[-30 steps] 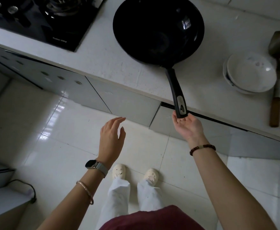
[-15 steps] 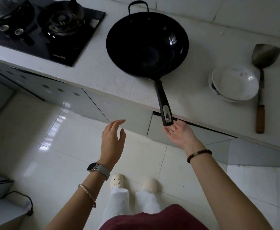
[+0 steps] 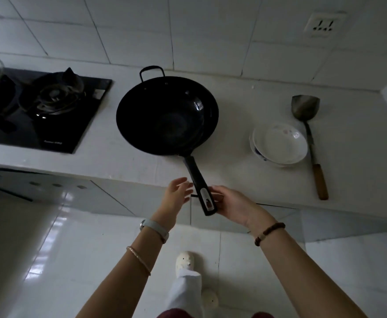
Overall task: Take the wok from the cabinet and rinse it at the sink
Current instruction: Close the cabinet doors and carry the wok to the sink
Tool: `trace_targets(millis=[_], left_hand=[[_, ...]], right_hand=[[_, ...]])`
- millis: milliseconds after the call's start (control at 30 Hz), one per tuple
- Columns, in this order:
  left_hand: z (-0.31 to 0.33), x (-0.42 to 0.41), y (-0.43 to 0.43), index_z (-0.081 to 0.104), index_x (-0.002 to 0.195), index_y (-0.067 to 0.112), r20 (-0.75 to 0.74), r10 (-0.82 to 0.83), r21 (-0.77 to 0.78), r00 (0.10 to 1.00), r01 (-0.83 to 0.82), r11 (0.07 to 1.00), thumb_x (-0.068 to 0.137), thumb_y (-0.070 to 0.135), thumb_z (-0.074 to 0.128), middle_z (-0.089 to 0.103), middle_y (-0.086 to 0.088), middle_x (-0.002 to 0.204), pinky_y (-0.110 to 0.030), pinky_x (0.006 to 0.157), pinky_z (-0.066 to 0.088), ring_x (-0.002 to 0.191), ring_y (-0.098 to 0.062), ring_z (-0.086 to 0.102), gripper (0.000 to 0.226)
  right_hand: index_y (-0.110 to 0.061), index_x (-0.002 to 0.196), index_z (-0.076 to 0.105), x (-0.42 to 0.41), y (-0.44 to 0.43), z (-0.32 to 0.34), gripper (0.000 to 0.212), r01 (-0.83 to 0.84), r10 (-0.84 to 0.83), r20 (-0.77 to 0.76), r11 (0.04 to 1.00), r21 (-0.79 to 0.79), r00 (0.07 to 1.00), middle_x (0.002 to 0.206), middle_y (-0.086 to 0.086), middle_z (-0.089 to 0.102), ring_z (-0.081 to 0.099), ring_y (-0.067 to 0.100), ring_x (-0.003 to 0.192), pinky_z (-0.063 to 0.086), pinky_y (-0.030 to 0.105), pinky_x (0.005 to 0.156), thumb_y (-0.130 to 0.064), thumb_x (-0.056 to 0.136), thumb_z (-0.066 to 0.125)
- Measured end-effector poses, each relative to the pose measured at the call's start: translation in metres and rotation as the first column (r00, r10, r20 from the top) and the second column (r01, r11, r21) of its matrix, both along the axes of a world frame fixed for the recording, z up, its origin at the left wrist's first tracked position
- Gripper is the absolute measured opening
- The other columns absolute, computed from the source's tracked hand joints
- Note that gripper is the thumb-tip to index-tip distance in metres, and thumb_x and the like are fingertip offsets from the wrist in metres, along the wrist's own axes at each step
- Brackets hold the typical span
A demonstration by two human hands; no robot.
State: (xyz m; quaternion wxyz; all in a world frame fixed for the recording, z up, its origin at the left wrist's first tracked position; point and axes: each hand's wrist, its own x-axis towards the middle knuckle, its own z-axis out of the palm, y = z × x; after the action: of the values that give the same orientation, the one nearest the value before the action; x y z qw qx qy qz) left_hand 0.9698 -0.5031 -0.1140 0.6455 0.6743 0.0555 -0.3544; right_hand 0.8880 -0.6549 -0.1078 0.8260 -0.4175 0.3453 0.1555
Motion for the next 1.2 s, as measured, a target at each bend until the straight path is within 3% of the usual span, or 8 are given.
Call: trace_targets(millis=[100, 333, 433, 533, 600, 700, 833, 1200], left_hand=[[-0.006, 0.018, -0.012, 0.048, 0.131, -0.001, -0.132, -0.006, -0.103, 0.991, -0.007, 0.995, 0.102, 0.018, 0.042, 0.066, -0.017, 0.113, -0.031, 0.077, 0.055, 0.097, -0.026, 0.068, 0.035], [-0.009, 0.047, -0.028, 0.056, 0.116, -0.002, -0.337, -0.056, -0.285, 0.94, -0.045, 0.957, 0.097, 0.02, 0.053, 0.071, -0.017, 0.104, -0.034, 0.067, 0.054, 0.093, -0.028, 0.069, 0.029], [-0.01, 0.051, -0.037, 0.059, 0.107, 0.001, -0.426, -0.048, -0.306, 0.903, -0.094, 0.947, 0.096, 0.019, 0.055, 0.071, -0.014, 0.097, -0.029, 0.061, 0.056, 0.089, -0.026, 0.069, 0.021], [-0.012, 0.051, -0.044, 0.06, 0.097, 0.005, -0.484, -0.081, -0.303, 0.871, -0.08, 0.95, 0.094, 0.022, 0.057, 0.07, -0.011, 0.092, -0.028, 0.067, 0.057, 0.089, -0.021, 0.069, 0.018], [-0.013, 0.051, -0.047, 0.059, 0.091, 0.007, -0.489, -0.117, -0.304, 0.865, -0.043, 0.952, 0.094, 0.025, 0.057, 0.066, -0.008, 0.084, -0.028, 0.068, 0.056, 0.083, -0.019, 0.067, 0.018], [-0.008, 0.052, -0.052, 0.056, 0.083, 0.008, -0.45, -0.1, -0.256, 0.888, -0.021, 0.966, 0.093, 0.023, 0.059, 0.06, -0.006, 0.072, -0.027, 0.056, 0.053, 0.07, -0.019, 0.062, 0.018], [-0.002, 0.051, -0.059, 0.054, 0.081, 0.01, -0.395, -0.075, -0.235, 0.916, -0.022, 0.972, 0.093, 0.025, 0.06, 0.057, -0.002, 0.062, -0.035, 0.071, 0.048, 0.068, -0.019, 0.06, 0.02], [0.014, 0.031, -0.061, 0.051, 0.08, 0.011, -0.293, -0.015, -0.221, 0.956, -0.053, 0.974, 0.094, 0.031, 0.058, 0.055, -0.001, 0.06, -0.031, 0.05, 0.042, 0.055, -0.016, 0.057, 0.026]], right_hand=[[-0.001, 0.123, 0.059, 0.016, 0.0, 0.004, 0.037, -0.117, 0.119, 0.018, 0.991, -0.067, 0.993, 0.109, 0.019, 0.062, 0.061, 0.037, 0.107, 0.047, 0.041, 0.091, -0.025, 0.096, 0.051], [-0.002, 0.121, 0.057, 0.051, 0.011, 0.013, 0.031, -0.144, 0.144, -0.007, 0.981, -0.129, 0.99, 0.103, 0.019, 0.063, 0.065, 0.022, 0.075, 0.056, 0.032, 0.073, -0.015, 0.093, 0.058], [-0.004, 0.116, 0.058, 0.057, 0.017, 0.011, 0.026, -0.15, 0.147, -0.033, 0.977, -0.15, 0.989, 0.084, 0.011, 0.062, 0.06, 0.016, 0.064, 0.054, 0.028, 0.063, -0.015, 0.093, 0.057], [-0.007, 0.108, 0.061, 0.059, 0.023, 0.006, 0.022, -0.191, 0.17, -0.102, 0.947, -0.257, 0.98, 0.064, 0.001, 0.058, 0.056, 0.012, 0.056, 0.05, 0.026, 0.057, -0.02, 0.091, 0.056], [-0.008, 0.103, 0.061, 0.06, 0.027, 0.003, 0.021, -0.198, 0.158, -0.142, 0.919, -0.34, 0.977, 0.06, 0.0, 0.054, 0.053, 0.012, 0.052, 0.048, 0.025, 0.054, -0.023, 0.089, 0.055], [-0.01, 0.09, 0.057, 0.063, 0.03, 0.003, 0.016, -0.196, 0.141, -0.154, 0.872, -0.448, 0.978, 0.056, 0.0, 0.05, 0.047, 0.011, 0.043, 0.043, 0.023, 0.047, -0.025, 0.091, 0.053], [-0.009, 0.082, 0.056, 0.065, 0.029, 0.005, 0.018, -0.174, 0.106, -0.152, 0.811, -0.559, 0.983, 0.053, 0.001, 0.05, 0.043, 0.01, 0.035, 0.039, 0.02, 0.039, -0.025, 0.091, 0.053], [-0.009, 0.088, 0.057, 0.051, 0.02, 0.024, 0.01, -0.202, 0.19, -0.08, 0.803, -0.561, 0.979, 0.055, 0.003, 0.051, 0.045, 0.012, 0.037, 0.04, 0.023, 0.04, -0.018, 0.089, 0.054]])
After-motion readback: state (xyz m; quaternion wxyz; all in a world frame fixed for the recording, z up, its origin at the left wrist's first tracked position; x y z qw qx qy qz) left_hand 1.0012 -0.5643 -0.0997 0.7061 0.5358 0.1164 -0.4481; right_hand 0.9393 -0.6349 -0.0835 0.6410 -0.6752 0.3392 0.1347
